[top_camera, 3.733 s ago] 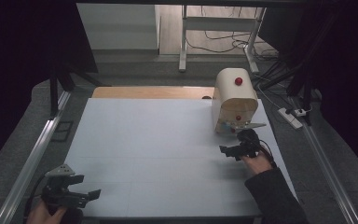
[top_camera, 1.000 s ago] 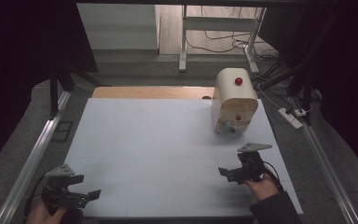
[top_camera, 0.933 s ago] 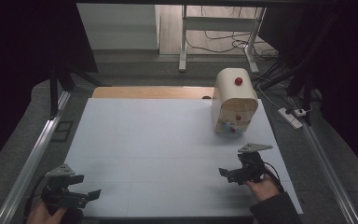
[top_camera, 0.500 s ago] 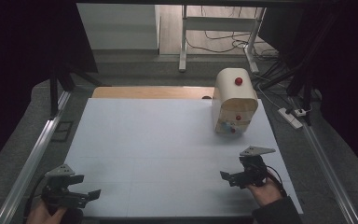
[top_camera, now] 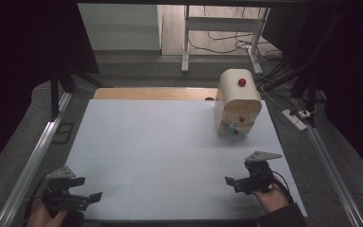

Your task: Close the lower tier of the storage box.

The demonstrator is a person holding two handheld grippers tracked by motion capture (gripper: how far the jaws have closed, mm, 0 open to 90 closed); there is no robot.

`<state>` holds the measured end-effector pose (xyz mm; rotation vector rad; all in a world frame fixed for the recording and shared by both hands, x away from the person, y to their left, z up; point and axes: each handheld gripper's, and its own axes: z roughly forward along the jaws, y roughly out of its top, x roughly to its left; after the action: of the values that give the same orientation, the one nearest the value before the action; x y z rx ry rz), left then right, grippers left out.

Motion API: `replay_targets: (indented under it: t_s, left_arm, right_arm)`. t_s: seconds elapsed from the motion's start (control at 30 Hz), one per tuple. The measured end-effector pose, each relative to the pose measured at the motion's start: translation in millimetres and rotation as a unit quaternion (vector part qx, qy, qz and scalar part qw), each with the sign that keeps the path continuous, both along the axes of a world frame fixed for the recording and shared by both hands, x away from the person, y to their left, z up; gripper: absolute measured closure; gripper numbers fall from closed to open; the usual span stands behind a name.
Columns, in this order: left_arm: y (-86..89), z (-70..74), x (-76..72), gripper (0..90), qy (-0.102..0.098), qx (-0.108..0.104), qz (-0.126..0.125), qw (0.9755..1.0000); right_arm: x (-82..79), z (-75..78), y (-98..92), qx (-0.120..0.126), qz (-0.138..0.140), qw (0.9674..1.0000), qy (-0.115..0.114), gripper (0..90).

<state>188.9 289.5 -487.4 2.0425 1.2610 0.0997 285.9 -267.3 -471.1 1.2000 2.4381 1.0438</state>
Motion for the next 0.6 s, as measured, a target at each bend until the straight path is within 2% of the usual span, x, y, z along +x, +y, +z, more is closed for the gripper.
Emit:
replay_targets:
  t_s: [0.6]
  left_arm:
    - [0.4,0.0,-0.1,3.7,0.000,-0.002,0.001,1.0000]
  right_arm:
    - [-13.3,0.3,-13.8,0.009,-0.017,0.9998,0.009,0.0]
